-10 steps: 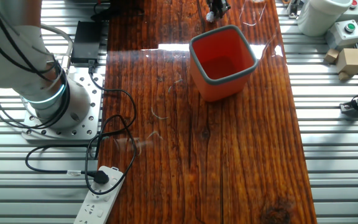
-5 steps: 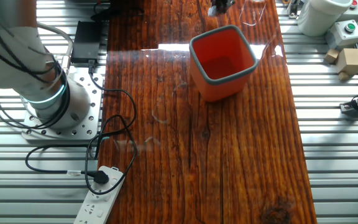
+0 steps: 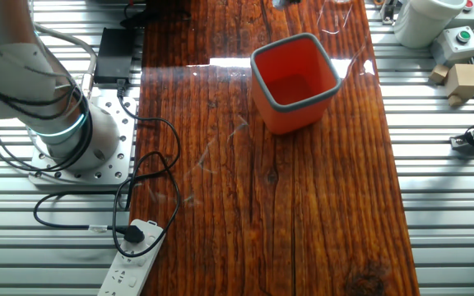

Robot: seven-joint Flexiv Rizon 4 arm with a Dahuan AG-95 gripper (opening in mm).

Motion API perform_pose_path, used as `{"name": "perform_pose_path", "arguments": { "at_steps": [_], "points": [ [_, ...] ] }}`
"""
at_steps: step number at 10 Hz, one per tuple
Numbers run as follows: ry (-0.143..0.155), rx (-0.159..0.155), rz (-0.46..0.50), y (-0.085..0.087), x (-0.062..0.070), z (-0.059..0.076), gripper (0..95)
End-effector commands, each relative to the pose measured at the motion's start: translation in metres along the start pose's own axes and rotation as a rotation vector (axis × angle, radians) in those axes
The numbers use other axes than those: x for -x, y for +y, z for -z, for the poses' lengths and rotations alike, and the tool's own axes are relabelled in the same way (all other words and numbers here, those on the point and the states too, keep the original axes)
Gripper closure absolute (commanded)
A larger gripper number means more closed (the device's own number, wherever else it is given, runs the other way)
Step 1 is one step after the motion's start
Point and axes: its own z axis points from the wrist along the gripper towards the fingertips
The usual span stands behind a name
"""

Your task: Put the garbage in the trash can

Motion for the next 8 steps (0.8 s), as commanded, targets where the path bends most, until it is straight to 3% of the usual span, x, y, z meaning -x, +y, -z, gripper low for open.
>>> {"name": "perform_pose_path", "arguments": {
  "at_steps": [1, 5, 8],
  "points": [
    [0.032, -0.047, 0.036, 0.0010, -0.0027, 0.0046, 95.0],
    [0.026, -0.039, 0.018, 0.0014, -0.0012, 0.0045, 95.0],
    [0.028, -0.058, -0.112, 0.0014, -0.0012, 0.0045, 95.0]
  ]
}}
